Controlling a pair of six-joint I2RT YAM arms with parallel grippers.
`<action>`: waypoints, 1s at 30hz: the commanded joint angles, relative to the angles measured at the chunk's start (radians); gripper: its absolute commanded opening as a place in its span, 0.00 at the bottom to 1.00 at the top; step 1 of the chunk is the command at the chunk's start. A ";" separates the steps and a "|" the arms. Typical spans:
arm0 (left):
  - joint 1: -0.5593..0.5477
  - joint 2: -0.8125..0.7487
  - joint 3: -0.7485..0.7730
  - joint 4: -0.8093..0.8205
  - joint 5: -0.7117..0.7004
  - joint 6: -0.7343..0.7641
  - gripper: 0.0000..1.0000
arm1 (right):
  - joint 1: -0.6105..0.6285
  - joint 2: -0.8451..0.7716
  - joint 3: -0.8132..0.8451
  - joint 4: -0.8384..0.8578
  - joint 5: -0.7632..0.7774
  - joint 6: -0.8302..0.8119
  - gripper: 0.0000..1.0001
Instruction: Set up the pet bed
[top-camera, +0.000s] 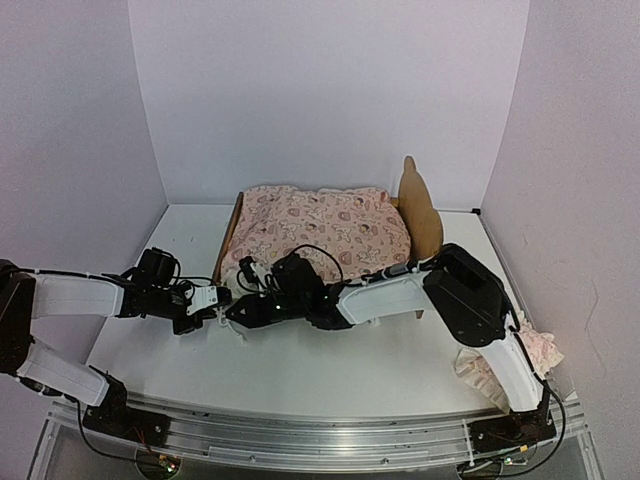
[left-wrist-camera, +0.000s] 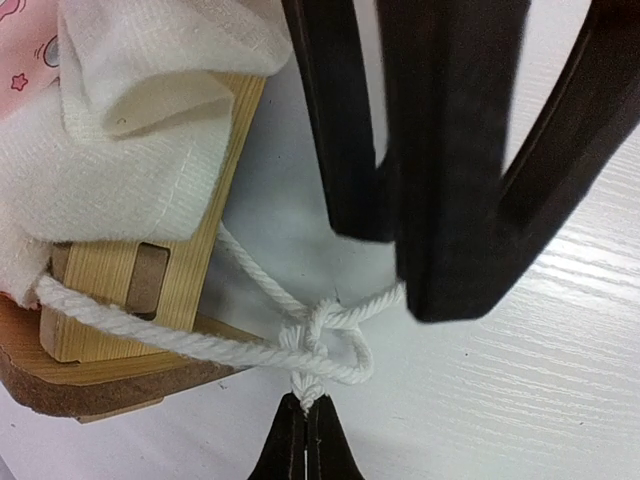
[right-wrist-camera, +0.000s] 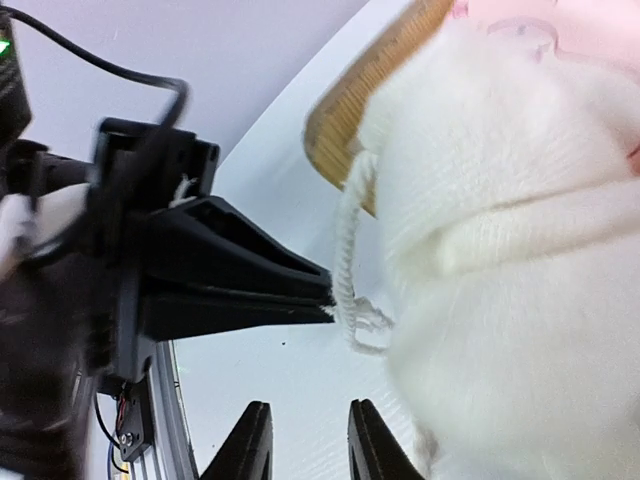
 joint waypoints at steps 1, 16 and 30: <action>0.004 -0.021 0.000 0.032 -0.013 -0.018 0.00 | 0.027 -0.121 -0.054 -0.050 0.084 -0.092 0.32; 0.004 -0.029 0.019 0.017 -0.017 -0.044 0.00 | 0.099 0.069 0.045 -0.278 0.317 -0.378 0.56; 0.092 -0.069 0.106 -0.037 -0.157 -0.160 0.00 | 0.103 -0.179 -0.078 -0.315 0.402 -0.514 0.00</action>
